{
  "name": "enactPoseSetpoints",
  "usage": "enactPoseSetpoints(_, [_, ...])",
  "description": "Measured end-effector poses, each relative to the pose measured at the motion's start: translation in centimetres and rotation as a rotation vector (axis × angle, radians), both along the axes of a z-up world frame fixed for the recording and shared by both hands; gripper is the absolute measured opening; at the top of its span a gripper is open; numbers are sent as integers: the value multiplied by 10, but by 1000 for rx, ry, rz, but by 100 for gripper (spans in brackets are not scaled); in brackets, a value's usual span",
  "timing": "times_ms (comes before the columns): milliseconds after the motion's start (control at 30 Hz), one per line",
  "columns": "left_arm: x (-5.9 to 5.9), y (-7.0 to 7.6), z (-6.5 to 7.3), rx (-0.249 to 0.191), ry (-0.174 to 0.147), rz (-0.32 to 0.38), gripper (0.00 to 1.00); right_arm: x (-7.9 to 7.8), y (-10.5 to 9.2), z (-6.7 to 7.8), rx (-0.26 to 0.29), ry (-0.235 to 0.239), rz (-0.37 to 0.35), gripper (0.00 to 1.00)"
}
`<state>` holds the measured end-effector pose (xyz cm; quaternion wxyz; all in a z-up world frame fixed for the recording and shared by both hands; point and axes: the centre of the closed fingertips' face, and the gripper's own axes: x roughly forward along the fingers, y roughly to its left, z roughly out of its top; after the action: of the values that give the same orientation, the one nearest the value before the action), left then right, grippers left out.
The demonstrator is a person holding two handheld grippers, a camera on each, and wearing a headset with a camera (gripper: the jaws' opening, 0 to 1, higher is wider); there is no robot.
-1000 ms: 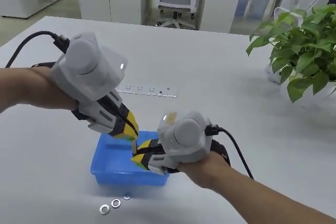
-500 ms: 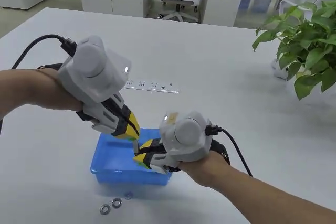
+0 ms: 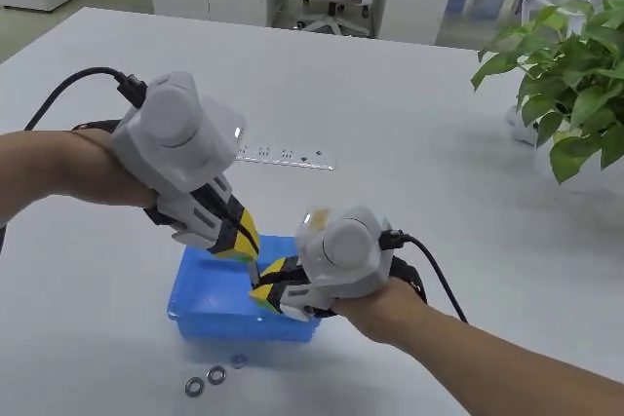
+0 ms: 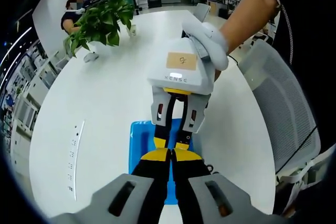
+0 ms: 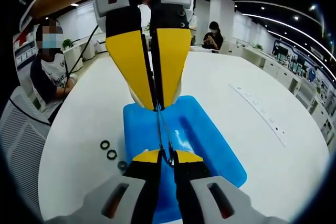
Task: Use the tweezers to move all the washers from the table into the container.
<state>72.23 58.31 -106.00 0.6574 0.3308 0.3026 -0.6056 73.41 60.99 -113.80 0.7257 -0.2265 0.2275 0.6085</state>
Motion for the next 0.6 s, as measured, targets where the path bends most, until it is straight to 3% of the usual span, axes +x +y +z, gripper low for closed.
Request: enactPoseSetpoints(600, [-8,-2,19,-2,-29,2,5,-5,-4,20,17,-28,-2,10])
